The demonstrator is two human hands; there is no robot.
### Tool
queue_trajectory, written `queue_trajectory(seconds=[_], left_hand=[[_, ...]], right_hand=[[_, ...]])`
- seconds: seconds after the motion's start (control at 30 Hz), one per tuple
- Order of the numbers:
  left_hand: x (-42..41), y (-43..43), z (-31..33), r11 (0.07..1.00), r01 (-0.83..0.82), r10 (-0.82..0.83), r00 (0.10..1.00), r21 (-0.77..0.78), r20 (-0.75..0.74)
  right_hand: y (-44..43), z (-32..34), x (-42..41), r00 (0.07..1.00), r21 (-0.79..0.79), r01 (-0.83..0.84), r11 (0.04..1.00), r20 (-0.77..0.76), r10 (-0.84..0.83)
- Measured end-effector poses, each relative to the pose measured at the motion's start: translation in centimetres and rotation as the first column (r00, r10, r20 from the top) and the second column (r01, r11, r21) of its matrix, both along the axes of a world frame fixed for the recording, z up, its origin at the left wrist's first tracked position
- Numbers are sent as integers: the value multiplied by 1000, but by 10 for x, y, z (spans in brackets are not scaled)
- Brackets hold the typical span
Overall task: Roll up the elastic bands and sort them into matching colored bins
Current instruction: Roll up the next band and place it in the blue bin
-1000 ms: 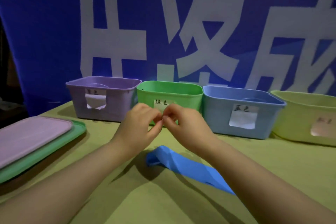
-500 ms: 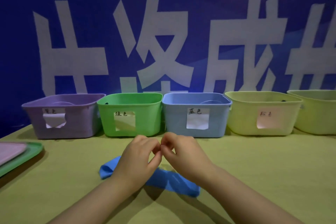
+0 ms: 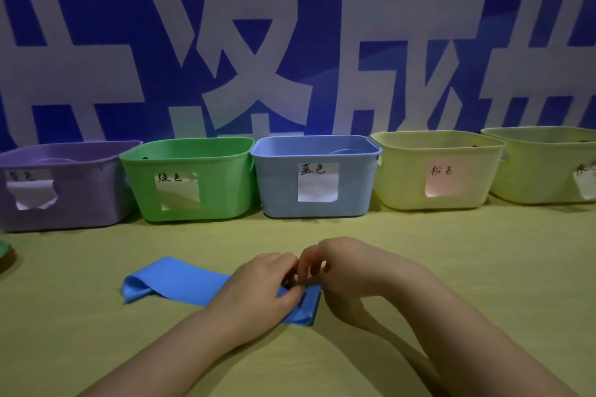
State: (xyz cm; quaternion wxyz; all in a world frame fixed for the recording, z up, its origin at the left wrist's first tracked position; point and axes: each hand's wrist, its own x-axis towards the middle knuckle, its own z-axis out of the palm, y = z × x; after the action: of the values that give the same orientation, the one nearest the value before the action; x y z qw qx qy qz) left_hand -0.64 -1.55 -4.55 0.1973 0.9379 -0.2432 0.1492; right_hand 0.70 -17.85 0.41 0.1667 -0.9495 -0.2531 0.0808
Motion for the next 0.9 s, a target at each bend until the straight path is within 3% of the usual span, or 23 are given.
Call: queue_trajectory(seconds=[0.2, 0.43, 0.6, 0.77, 0.9], left_hand=[[-9, -1, 1, 990, 76, -77, 997, -120, -9], [-13, -1, 8, 964, 64, -55, 998, -260, 43], [-11, -1, 9, 972, -26, 71, 979, -232, 190], [-13, -2, 17, 901, -23, 143, 958, -433, 248], [-22, -4, 28, 833, 59, 88, 967, -550, 237]], right_hand=[[-2, 2, -1, 995, -58, -97, 994, -39, 95], [-3, 5, 1, 997, 119, -31, 992, 76, 22], [-4, 13, -1, 987, 239, 10, 971, 152, -48], [-8, 23, -6, 973, 478, 16, 878, 195, -124], [-5, 29, -13, 965, 698, -18, 716, 199, -170]])
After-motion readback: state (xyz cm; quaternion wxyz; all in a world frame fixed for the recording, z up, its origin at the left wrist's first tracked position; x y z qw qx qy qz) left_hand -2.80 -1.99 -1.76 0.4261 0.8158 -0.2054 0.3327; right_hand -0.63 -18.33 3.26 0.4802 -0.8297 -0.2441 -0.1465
